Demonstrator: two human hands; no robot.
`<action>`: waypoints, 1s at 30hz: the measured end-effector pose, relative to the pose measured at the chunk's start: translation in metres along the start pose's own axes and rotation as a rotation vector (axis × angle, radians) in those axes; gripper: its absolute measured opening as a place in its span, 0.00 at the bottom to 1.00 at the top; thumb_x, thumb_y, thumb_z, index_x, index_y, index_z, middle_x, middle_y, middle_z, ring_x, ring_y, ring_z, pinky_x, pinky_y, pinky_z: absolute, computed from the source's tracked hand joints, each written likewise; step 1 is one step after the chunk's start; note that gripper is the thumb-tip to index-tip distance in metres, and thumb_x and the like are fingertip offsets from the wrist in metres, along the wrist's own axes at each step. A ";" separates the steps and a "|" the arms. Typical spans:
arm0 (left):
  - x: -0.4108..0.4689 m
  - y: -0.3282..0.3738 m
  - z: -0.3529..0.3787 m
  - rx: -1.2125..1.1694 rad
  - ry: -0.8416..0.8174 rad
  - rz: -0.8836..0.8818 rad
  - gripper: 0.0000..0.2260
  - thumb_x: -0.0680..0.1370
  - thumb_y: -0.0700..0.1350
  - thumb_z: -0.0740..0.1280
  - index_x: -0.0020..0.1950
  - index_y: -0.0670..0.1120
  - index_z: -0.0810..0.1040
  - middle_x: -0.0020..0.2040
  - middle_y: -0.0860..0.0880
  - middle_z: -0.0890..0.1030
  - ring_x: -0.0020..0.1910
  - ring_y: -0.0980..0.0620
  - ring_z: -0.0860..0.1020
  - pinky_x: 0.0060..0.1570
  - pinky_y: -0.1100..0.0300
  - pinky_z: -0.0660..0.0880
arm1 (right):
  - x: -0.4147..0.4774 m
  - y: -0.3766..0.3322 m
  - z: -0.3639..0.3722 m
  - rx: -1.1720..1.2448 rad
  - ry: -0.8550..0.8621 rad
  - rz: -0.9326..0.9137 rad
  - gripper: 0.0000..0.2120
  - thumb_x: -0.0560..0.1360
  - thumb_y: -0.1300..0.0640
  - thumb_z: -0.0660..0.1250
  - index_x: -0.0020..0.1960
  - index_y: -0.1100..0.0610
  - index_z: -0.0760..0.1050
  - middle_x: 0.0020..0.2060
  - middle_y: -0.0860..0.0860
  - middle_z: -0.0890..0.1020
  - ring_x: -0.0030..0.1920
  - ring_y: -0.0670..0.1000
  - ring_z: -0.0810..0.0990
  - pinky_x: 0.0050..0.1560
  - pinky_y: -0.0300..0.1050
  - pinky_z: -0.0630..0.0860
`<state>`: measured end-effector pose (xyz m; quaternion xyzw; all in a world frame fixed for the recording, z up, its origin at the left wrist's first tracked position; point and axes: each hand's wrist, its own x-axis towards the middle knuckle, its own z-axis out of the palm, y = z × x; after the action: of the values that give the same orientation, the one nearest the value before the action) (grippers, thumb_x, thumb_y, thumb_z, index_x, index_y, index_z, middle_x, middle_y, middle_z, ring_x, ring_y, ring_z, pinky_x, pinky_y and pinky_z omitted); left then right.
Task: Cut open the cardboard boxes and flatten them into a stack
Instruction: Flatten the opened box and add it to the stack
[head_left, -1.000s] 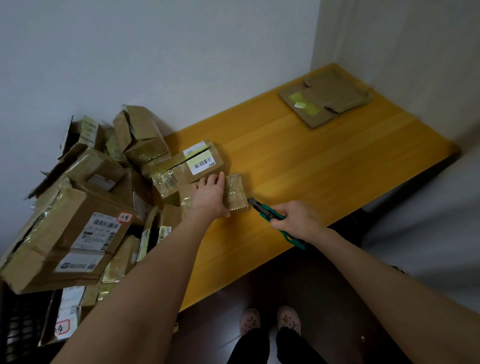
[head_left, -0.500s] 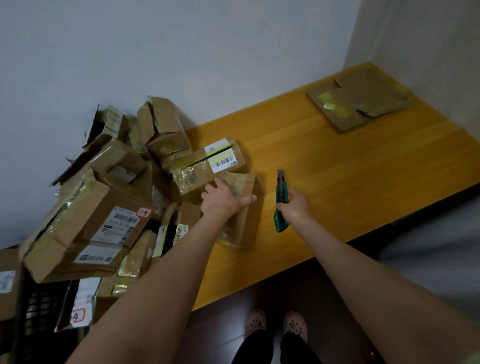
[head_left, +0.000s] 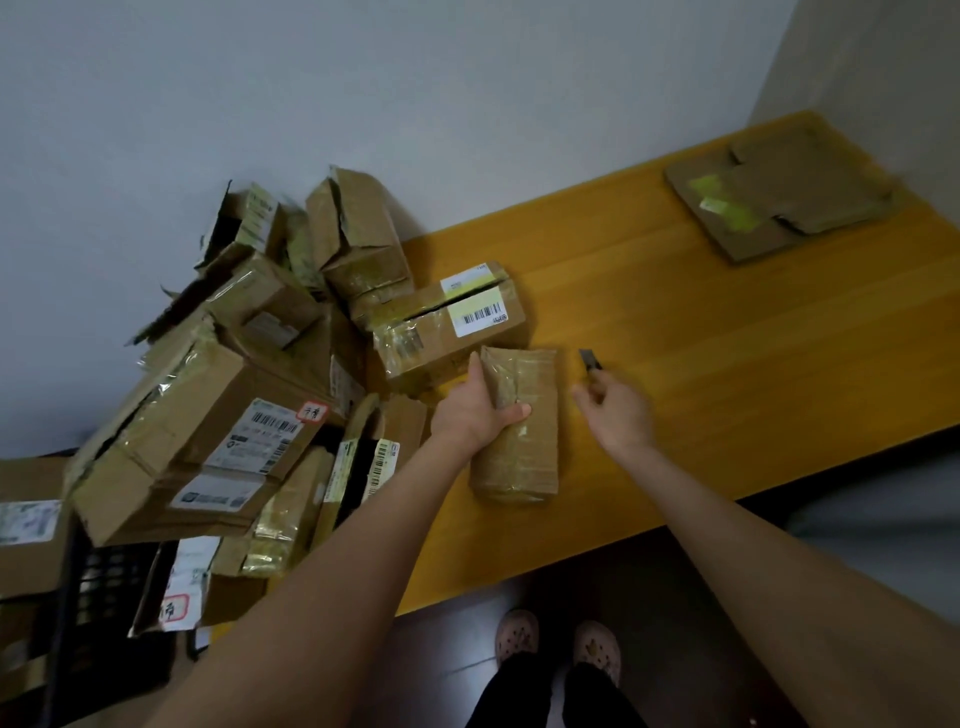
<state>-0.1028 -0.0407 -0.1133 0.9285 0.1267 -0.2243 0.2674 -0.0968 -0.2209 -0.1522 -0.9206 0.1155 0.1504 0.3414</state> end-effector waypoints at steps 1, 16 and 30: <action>-0.003 0.002 0.003 0.005 0.004 0.008 0.48 0.72 0.61 0.70 0.79 0.50 0.41 0.71 0.43 0.69 0.67 0.41 0.72 0.62 0.47 0.72 | -0.004 -0.009 0.000 0.088 -0.078 -0.027 0.26 0.79 0.43 0.60 0.71 0.58 0.68 0.61 0.55 0.78 0.57 0.56 0.78 0.53 0.48 0.75; -0.016 0.008 0.009 0.141 -0.030 -0.035 0.56 0.68 0.64 0.73 0.78 0.47 0.36 0.72 0.40 0.66 0.66 0.40 0.72 0.59 0.47 0.73 | -0.016 -0.038 0.010 0.103 -0.212 0.155 0.09 0.76 0.49 0.67 0.45 0.55 0.76 0.39 0.52 0.80 0.40 0.54 0.81 0.40 0.49 0.82; -0.028 0.027 -0.006 0.163 -0.002 -0.009 0.17 0.79 0.47 0.61 0.63 0.37 0.69 0.57 0.41 0.76 0.56 0.41 0.76 0.47 0.54 0.73 | -0.025 -0.033 0.009 0.067 -0.157 0.168 0.14 0.78 0.47 0.64 0.49 0.59 0.77 0.44 0.55 0.82 0.44 0.56 0.81 0.49 0.54 0.81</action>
<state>-0.1153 -0.0632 -0.0828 0.9464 0.1117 -0.2361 0.1901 -0.1110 -0.1875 -0.1306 -0.8811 0.1702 0.2459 0.3663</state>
